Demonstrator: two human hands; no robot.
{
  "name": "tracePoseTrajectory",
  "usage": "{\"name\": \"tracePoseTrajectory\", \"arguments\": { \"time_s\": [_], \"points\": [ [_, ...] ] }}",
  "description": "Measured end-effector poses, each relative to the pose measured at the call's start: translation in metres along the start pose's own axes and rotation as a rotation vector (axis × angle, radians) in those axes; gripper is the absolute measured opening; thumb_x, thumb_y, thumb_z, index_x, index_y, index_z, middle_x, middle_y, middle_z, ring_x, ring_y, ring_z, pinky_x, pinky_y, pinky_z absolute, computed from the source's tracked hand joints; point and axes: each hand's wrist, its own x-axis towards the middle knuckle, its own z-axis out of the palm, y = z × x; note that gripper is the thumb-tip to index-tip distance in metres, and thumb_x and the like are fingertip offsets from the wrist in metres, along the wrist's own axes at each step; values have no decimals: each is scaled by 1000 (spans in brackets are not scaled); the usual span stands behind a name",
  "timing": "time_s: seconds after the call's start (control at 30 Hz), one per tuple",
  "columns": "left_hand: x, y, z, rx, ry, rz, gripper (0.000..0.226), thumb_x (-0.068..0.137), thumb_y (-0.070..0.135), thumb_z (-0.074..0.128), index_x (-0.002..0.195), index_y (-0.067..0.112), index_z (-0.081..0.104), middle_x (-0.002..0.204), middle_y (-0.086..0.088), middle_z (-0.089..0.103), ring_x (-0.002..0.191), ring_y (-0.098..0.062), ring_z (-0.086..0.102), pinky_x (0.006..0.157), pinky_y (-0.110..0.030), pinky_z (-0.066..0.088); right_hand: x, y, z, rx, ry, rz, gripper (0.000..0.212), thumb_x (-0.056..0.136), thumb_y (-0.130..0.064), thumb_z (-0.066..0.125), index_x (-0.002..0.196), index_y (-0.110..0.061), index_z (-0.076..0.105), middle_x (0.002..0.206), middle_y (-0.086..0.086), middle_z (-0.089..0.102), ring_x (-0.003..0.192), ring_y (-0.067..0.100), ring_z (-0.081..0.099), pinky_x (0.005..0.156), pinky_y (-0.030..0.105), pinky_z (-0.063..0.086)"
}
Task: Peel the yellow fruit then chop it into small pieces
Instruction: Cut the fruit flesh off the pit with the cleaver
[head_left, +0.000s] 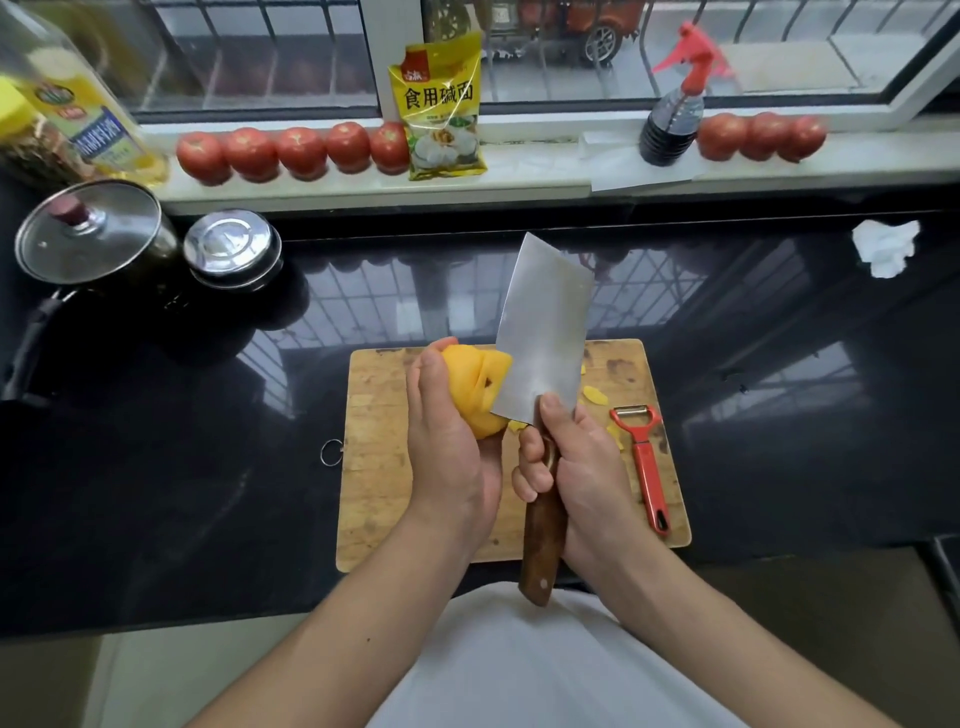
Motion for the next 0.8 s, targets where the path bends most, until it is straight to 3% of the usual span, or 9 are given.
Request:
{"name": "tracePoseTrajectory", "arguments": {
  "time_s": [0.1,0.17,0.27,0.43,0.6,0.7,0.8],
  "points": [
    [-1,5,-6,118,-11,140,34,101,55,50,119,29,61,107,-16,61,92,-31,58,79,-52,50,-1,-3,-4,-87,19,-17,20,107,-25,50,113,-6,56,62,7,48,39,12,37,37,24,39],
    [-2,7,-11,262,-53,229,31,101,53,48,120,32,60,105,-4,60,92,-25,60,81,-48,52,-1,-3,-4,-111,25,15,18,107,-25,50,109,-8,55,62,6,49,38,12,37,37,24,38],
    [-2,13,-17,311,-112,217,30,104,50,46,121,30,59,103,2,64,93,-22,62,82,-46,52,-3,-4,-5,-113,12,50,16,106,-25,52,105,-9,54,63,7,50,38,12,38,38,24,39],
    [4,28,-12,152,-92,-52,39,107,50,45,123,18,61,124,-23,66,103,-30,64,87,-49,54,-5,-4,-8,-159,7,2,23,107,-26,50,117,-5,54,63,8,50,39,14,39,39,26,39],
    [9,45,-15,242,-95,-168,41,105,52,46,114,17,67,97,-13,70,84,-29,70,70,-41,57,2,-20,-23,-282,16,-22,17,105,-28,54,103,-12,56,65,8,53,41,15,41,40,25,39],
    [13,66,-32,351,-228,-403,55,102,56,41,111,8,66,95,-24,63,67,-34,64,54,-32,47,5,-54,-40,-460,21,-70,18,106,-28,52,104,-11,58,65,8,51,43,17,39,40,26,36],
    [16,81,-50,374,-457,-664,57,96,48,34,112,0,60,104,-29,63,67,-33,60,45,-26,42,4,-89,-43,-844,-127,-210,22,107,-27,50,106,-8,60,62,12,54,43,25,42,42,29,38]
  ]
}}
